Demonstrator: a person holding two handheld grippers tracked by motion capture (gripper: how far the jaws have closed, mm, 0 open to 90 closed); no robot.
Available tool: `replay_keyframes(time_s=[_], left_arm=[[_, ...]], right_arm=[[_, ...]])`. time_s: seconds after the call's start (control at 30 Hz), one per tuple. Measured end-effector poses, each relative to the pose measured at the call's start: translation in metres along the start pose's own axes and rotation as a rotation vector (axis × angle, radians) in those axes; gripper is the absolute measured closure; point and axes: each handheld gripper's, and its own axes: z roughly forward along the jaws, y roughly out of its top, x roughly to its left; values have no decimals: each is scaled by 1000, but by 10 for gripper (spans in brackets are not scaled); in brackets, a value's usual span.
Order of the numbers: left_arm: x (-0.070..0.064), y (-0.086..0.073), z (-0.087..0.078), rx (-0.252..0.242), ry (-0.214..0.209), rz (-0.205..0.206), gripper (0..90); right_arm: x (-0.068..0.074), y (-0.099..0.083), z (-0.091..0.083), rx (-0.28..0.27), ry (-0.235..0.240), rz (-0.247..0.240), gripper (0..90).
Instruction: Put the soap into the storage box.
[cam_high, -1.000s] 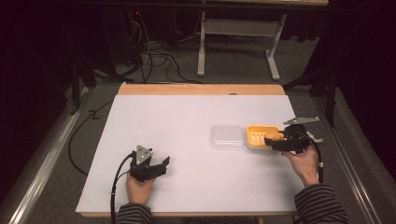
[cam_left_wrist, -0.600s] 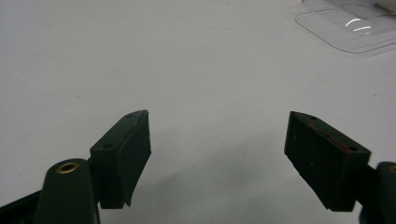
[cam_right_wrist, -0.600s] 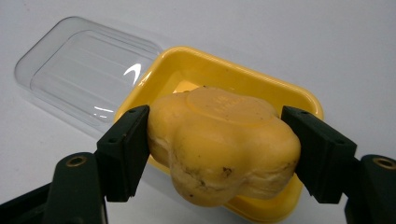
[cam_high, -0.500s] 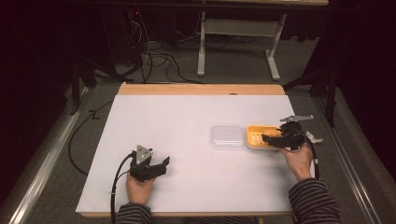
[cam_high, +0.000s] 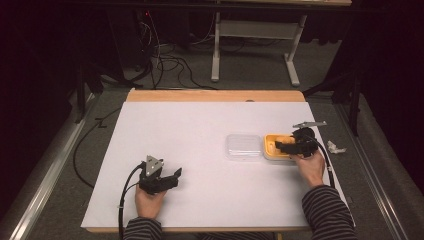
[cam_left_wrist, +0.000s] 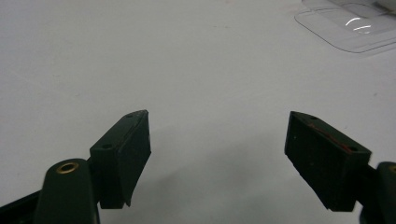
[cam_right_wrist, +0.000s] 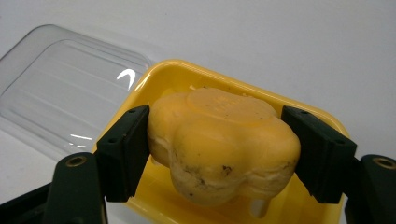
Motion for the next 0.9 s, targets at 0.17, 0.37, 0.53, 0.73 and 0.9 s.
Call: replay_keyframes(time_s=[0.17, 0.37, 0.53, 0.73, 0.9], left_arm=[[0, 0, 0, -1, 0, -2, 232], [0, 0, 0, -2, 1, 0, 231], [0, 0, 0, -4, 0, 0, 231], [0, 0, 0, -4, 0, -1, 230], [0, 0, 0, -4, -2, -2, 230]], right_arm=[[-1, -1, 5, 5, -7, 2, 275], [3, -3, 10, 16, -21, -20, 273], [5, -4, 13, 31, -10, -30, 271], [6, -5, 14, 37, -20, -22, 267], [5, -6, 16, 49, -23, -9, 260]])
